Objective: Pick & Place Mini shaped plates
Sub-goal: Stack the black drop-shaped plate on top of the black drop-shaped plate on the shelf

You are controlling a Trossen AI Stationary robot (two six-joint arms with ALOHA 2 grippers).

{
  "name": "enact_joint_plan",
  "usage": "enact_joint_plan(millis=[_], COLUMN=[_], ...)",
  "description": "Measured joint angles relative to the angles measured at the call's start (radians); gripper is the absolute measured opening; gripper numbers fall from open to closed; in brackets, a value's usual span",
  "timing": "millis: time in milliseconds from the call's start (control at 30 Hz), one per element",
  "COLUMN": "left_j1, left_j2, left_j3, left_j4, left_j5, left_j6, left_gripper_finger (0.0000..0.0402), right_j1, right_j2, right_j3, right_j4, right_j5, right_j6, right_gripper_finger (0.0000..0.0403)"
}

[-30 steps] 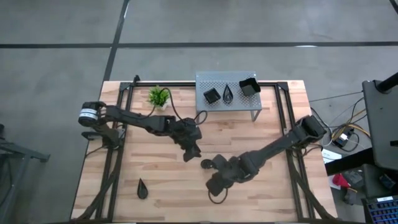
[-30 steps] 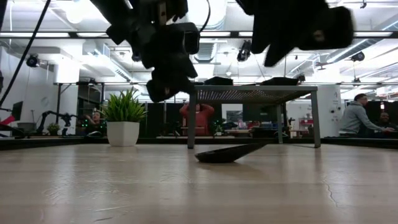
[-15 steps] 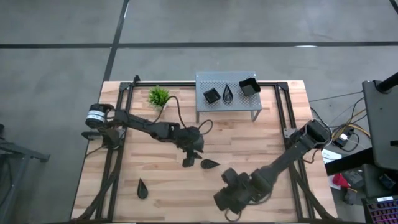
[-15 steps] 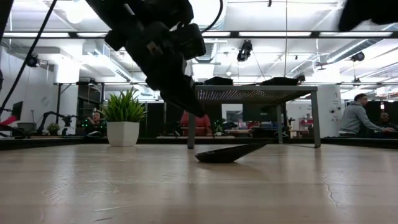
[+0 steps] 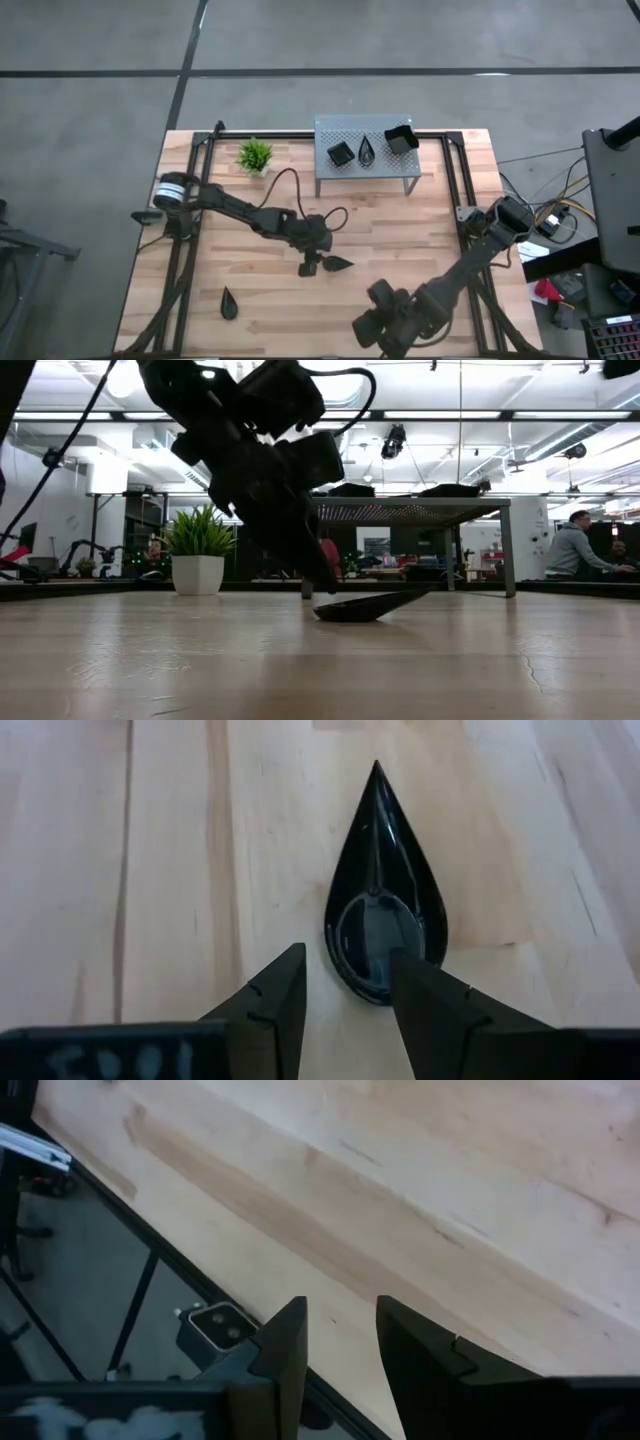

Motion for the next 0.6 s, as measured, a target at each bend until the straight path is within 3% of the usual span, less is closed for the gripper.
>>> enact_joint_plan(millis=[600], left_j1=[0.002], left_j2=[0.101], left_j3=[0.053], left_j4=[0.063], left_j5=[0.012], left_j6=[-0.023], left_gripper_finger=[0.0133], right_j1=[-0.005], right_j2=[0.000], right_j3=[-0.009], right_j4=[-0.004], right_j5=[0.002], right_j6=[0.000], right_gripper_finger=[0.0103])
